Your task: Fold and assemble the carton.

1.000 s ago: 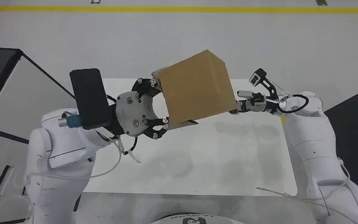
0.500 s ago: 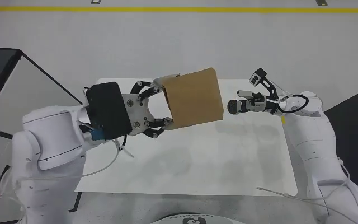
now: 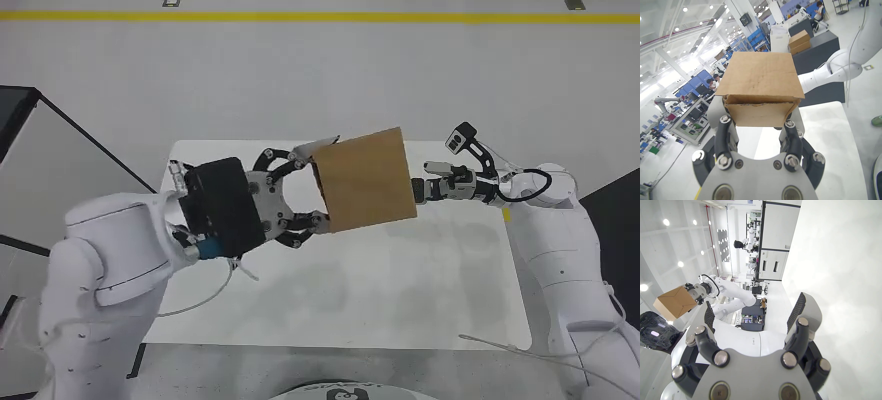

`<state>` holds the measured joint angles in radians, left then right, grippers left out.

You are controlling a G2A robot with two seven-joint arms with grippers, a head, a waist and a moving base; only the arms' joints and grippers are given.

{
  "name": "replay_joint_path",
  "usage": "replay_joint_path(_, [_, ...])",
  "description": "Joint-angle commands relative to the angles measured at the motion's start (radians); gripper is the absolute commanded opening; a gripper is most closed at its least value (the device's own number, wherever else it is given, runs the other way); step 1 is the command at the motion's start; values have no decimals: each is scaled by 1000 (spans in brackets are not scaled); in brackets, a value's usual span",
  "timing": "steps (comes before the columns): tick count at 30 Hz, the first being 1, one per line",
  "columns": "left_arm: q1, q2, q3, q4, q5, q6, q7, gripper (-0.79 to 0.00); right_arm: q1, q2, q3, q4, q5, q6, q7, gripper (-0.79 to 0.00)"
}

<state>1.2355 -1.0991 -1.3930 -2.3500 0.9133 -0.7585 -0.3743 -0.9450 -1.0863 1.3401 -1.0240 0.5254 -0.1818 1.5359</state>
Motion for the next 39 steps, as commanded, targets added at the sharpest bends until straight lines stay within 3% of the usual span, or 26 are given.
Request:
replay_joint_path(1, [20,2,-6,0,-60,39,-21,-785,0,0,0,0,0,0,0,0])
replay_joint_path(4, [52,3,-12,0,-182,112,-44,-785,0,0,0,0,0,0,0,0])
replay_joint_path(12, [50,4,-15,2,-211,112,-41,-785,0,0,0,0,0,0,0,0])
replay_joint_path(18, [92,0,30,60,-535,166,10,-785,0,0,0,0,0,0,0,0])
replay_joint_path(22, [90,4,45,106,-698,143,-44,-785,0,0,0,0,0,0,0,0])
replay_joint_path(26, [84,4,52,152,-776,27,-29,-785,0,0,0,0,0,0,0,0])
replay_joint_path(34, [88,3,55,156,-789,33,-17,-785,0,0,0,0,0,0,0,0])
replay_joint_path(39, [129,-1,99,193,-989,47,30,-785,0,0,0,0,0,0,0,0])
